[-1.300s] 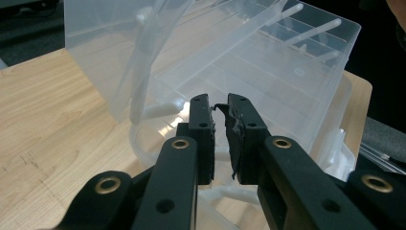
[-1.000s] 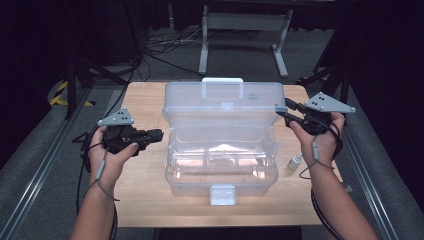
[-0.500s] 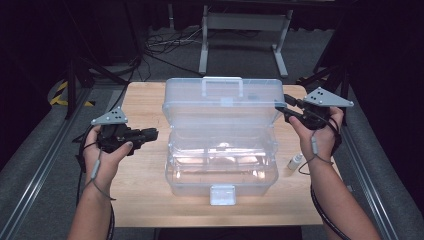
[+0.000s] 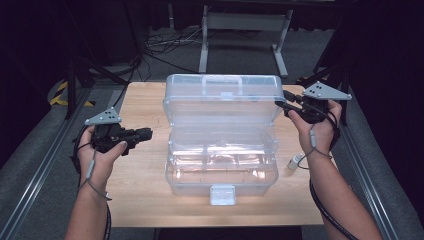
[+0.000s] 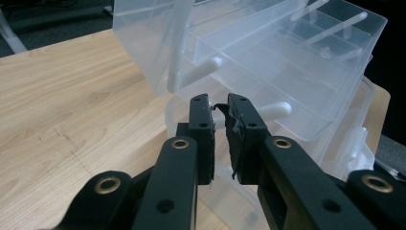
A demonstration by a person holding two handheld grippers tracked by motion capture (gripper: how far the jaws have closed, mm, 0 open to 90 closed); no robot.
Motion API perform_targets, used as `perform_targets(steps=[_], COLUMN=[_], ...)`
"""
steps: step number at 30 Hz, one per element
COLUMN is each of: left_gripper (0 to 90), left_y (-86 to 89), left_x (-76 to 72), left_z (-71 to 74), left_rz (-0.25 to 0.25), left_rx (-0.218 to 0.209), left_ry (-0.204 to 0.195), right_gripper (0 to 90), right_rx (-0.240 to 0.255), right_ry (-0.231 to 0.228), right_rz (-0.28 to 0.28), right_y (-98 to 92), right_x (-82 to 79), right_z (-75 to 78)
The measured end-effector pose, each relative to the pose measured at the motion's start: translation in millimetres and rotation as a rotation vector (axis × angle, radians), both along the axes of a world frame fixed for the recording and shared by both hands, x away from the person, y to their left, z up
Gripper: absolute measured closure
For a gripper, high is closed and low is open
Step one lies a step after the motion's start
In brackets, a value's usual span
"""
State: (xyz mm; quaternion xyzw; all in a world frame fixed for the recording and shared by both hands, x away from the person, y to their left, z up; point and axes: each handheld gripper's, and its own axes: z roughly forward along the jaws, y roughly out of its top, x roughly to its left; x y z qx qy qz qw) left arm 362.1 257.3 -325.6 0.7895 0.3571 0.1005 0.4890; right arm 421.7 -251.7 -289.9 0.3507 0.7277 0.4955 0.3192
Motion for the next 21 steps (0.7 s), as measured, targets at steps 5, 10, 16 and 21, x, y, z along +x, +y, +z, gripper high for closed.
perform_targets(steps=[5,10,16,21], left_gripper=[81.0,80.6,80.6,80.5], left_y=[2.8,5.3,7.2,9.2], left_x=[0.0,0.6,0.8,0.2], left_z=[-1.5,-3.9,-6.5,-7.8], left_rz=[0.001,0.005,0.008,0.010], left_rx=[0.001,0.000,-0.001,0.000], left_ry=[0.010,0.012,0.015,0.021], right_gripper=[66.4,67.4,68.5,68.6], right_rx=[0.004,0.000,0.007,0.028], right_ry=[-0.001,0.008,0.027,0.052], right_rz=[-0.006,-0.015,-0.024,-0.028], right_y=[0.8,1.5,2.4,1.9], right_x=[5.9,11.5,18.7,25.7], right_z=[0.9,2.7,3.8,4.7])
